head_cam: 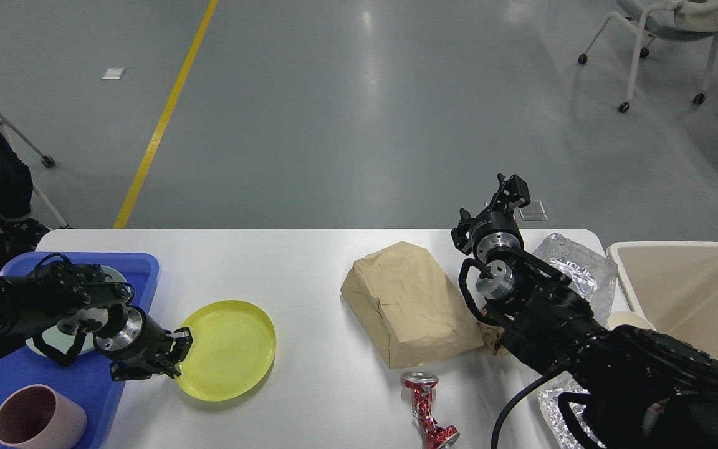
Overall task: Tidy desktop
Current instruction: 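Lift the yellow plate and lay it onto the green plate in the tray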
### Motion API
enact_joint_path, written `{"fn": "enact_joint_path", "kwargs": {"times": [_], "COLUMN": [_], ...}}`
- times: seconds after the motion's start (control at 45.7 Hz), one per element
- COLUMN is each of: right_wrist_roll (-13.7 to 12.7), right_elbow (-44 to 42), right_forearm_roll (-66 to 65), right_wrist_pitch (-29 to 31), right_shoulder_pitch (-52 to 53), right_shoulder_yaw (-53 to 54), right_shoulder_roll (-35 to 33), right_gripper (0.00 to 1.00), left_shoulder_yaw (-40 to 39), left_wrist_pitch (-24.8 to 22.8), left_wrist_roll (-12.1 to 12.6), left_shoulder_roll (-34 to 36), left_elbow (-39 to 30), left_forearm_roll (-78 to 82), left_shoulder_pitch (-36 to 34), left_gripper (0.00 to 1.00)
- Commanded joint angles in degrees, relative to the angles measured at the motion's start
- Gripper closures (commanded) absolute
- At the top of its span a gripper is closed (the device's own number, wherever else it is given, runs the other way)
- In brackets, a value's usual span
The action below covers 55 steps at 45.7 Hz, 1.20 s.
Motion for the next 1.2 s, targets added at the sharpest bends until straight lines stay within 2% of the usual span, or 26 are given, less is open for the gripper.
{"fn": "enact_joint_path", "kwargs": {"times": [0.0, 0.219, 0.372, 0.591, 0.766, 0.875, 1.028, 1.182], "right_wrist_roll": [0.0, 0.0, 0.0, 0.0, 0.0, 0.0, 0.0, 0.0], "right_elbow": [0.0, 0.0, 0.0, 0.0, 0.0, 0.0, 0.0, 0.0], "right_forearm_roll": [0.0, 0.0, 0.0, 0.0, 0.0, 0.0, 0.0, 0.0], "right_wrist_pitch": [0.0, 0.0, 0.0, 0.0, 0.0, 0.0, 0.0, 0.0], "right_shoulder_pitch": [0.0, 0.0, 0.0, 0.0, 0.0, 0.0, 0.0, 0.0], "right_shoulder_yaw": [0.0, 0.0, 0.0, 0.0, 0.0, 0.0, 0.0, 0.0], "right_shoulder_roll": [0.0, 0.0, 0.1, 0.0, 0.0, 0.0, 0.1, 0.1], "right_gripper": [0.00, 0.00, 0.00, 0.00, 0.00, 0.00, 0.00, 0.00], "left_shoulder_yaw": [0.3, 0.6, 0.4, -0.2, 0.1, -0.1, -0.4, -3.1], "left_wrist_pitch": [-2.1, -7.3, -14.6, -22.4, -22.4, -22.4, -21.4, -18.6], "left_wrist_roll": [0.0, 0.5, 1.1, 1.1, 1.1, 1.0, 1.0, 1.0], "left_shoulder_roll": [0.4, 3.9, 7.6, 12.2, 18.2, 20.6, 20.8, 20.8], "left_elbow": [-0.1, -0.1, -0.1, -0.1, 0.9, 4.5, 11.7, 15.0], "left_forearm_roll": [0.3, 0.6, 0.6, 0.6, 0.5, 0.5, 0.4, 0.2], "left_shoulder_pitch": [-2.4, -9.4, -16.4, -22.0, -21.0, -17.8, -12.2, -7.8], "left_gripper": [1.00, 1.00, 1.00, 1.00, 1.00, 1.00, 1.00, 1.00]}}
